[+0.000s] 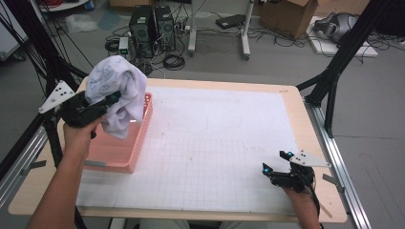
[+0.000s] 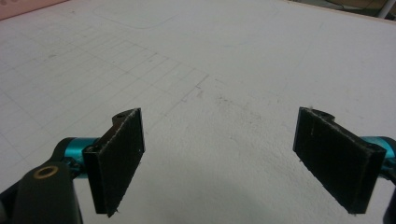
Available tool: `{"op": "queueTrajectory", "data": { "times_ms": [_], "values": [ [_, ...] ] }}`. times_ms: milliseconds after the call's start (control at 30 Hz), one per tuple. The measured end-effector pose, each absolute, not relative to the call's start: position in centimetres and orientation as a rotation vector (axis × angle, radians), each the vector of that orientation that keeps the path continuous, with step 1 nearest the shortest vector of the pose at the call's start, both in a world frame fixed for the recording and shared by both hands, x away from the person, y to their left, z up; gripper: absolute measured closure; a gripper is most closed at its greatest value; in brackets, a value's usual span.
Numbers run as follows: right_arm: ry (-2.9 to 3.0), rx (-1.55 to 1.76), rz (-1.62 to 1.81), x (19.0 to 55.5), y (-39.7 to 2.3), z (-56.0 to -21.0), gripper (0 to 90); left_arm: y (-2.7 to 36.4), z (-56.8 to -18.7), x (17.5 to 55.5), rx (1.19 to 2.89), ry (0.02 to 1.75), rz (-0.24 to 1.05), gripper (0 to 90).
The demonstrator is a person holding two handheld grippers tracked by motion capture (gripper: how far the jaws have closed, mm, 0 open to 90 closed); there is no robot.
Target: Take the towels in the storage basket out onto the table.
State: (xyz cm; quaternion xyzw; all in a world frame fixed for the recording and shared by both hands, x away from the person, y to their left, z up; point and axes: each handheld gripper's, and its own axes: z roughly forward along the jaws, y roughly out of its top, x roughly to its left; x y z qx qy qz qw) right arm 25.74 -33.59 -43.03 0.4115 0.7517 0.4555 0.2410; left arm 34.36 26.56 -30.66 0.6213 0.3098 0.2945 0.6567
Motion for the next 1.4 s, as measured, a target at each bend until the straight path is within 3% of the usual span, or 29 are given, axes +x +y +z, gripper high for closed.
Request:
{"op": "queueTrajectory", "data": {
  "times_ms": [533,933,1400],
  "values": [
    [2.045,1.126,1.258,25.6,-33.9,-42.8,15.4,16.3,-29.6,34.4,1.477,0.468,0.483,57.8],
    [2.048,1.137,1.258,25.6,-34.1,-42.9,15.4,7.6,-33.8,35.8,1.606,0.452,0.346,57.6],
    [2.060,1.142,1.251,25.9,-34.4,-43.3,15.4,0.2,-40.4,37.5,1.736,0.501,0.226,56.5]
  ]
}}
